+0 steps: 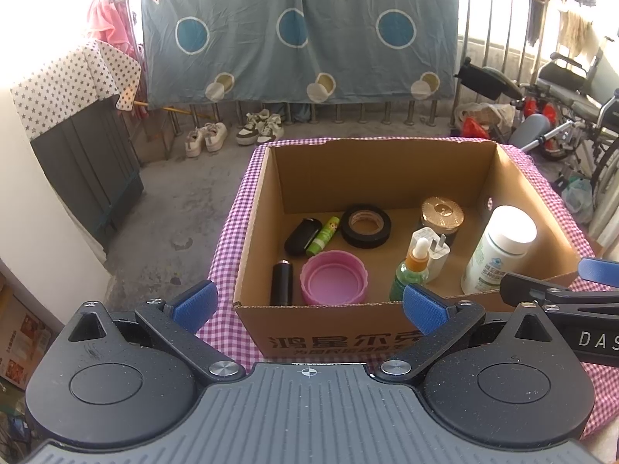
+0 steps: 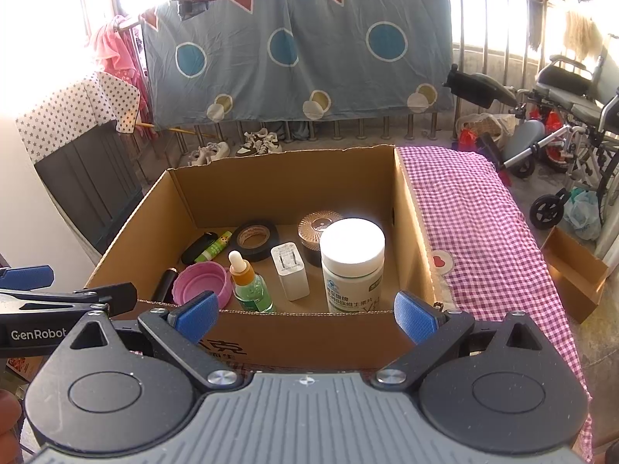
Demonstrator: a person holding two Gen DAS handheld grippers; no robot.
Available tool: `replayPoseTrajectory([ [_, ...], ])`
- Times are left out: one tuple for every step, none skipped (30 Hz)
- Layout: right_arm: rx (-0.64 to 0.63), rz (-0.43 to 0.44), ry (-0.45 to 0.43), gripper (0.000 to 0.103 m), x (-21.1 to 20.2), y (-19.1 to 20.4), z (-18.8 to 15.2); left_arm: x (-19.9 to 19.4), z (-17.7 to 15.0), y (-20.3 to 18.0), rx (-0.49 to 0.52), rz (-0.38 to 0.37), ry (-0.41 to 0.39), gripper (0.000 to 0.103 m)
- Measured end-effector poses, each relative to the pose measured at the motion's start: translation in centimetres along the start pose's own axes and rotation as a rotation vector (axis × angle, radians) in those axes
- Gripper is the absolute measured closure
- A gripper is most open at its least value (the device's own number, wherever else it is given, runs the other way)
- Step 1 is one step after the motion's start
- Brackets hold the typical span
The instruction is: Organize rigid objects
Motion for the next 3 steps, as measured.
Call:
replayPoseTrajectory([
  [0.000, 0.000, 0.000, 0.003, -0.01, -0.01, 0.02, 0.00, -0.01, 0.00, 0.000, 0.000, 0.001, 0.001],
  [-0.001, -0.001, 0.000, 0.003, -0.02, -0.01, 0.01, -0.01, 0.01, -0.03, -0.001, 0.000, 0.001, 0.001],
  [-0.001, -0.001, 0.000, 0.003, -0.03, -0.01, 0.01, 0.00, -0.02, -0.02, -0.001, 0.000, 0.002, 0.001],
])
Point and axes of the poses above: each gripper's, at about its wrist camera, not at the fingertips, and x roughly the way its jaws point, y to its left, z to its top, the point moved 2 cm from there along x, roughly the way its jaws point, and after that the axes turned 3 degrees about -z, right-handed, at the moved point
